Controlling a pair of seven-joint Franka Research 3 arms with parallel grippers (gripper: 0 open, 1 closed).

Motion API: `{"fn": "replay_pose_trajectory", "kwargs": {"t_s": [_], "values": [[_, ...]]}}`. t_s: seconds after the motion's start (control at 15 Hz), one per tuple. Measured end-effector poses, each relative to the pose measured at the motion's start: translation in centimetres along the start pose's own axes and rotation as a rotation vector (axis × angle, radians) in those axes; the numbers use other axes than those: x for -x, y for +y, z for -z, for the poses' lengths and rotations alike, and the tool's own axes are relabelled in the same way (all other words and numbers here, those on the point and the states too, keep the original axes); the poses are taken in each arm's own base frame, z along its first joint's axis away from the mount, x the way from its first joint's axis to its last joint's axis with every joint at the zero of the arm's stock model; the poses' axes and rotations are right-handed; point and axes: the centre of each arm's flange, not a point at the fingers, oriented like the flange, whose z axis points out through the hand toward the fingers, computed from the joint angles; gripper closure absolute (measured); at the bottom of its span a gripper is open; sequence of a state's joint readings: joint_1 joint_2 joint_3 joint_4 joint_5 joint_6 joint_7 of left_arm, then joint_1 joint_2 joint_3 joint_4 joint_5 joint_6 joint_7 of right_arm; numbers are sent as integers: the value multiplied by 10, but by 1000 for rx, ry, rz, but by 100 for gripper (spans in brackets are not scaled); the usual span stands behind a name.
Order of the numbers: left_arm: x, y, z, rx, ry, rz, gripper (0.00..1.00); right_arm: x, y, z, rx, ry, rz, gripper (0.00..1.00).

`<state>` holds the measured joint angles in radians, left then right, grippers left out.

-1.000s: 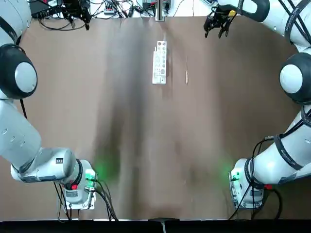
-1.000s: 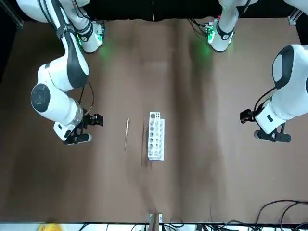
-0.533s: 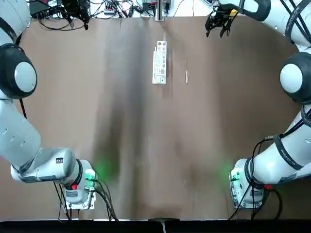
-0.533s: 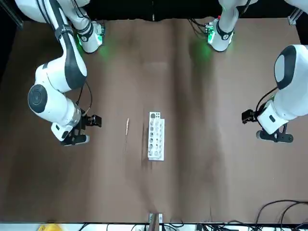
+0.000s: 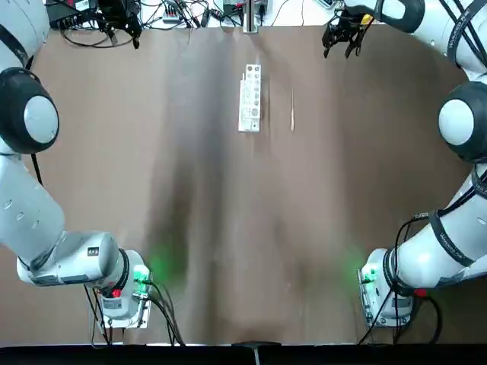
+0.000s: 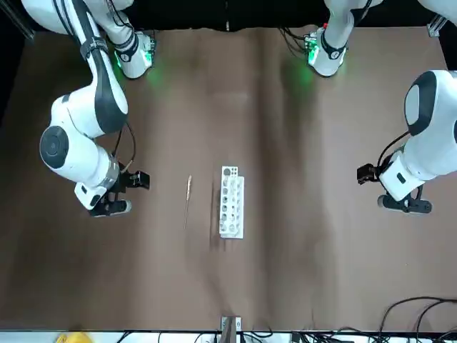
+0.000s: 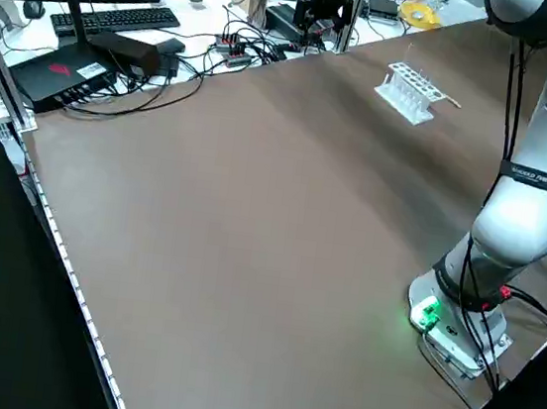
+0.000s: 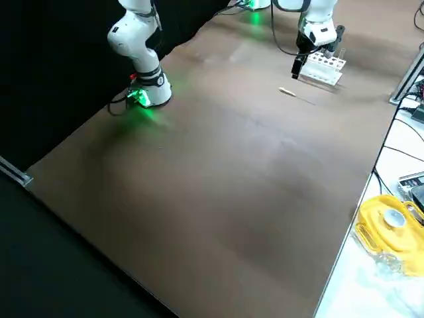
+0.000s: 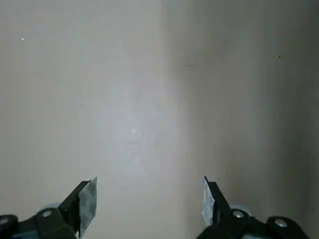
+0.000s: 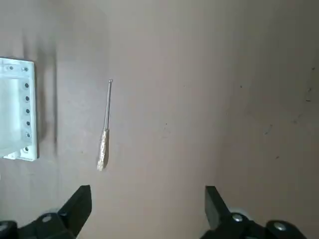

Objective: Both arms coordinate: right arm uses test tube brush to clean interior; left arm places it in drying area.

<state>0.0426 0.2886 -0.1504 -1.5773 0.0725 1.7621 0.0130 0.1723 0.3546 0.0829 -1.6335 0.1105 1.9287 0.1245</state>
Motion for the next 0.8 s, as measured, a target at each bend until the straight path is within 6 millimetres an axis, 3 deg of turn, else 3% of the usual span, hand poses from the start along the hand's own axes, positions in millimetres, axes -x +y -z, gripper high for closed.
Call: {"fn": "replay_pose_trajectory", "kwargs": {"t_s": [0.47, 0.6, 0.8], "values": [[-2, 0, -5, 1, -8, 0, 0, 0, -1, 0, -2, 0, -1, 0], [-2, -1, -4, 1, -7, 1, 0, 0, -14, -8, -2, -3, -5, 0], [-2, -5, -4, 2, -4, 12, 0, -16, -49, -36, -12, 24, -43, 0]]}}
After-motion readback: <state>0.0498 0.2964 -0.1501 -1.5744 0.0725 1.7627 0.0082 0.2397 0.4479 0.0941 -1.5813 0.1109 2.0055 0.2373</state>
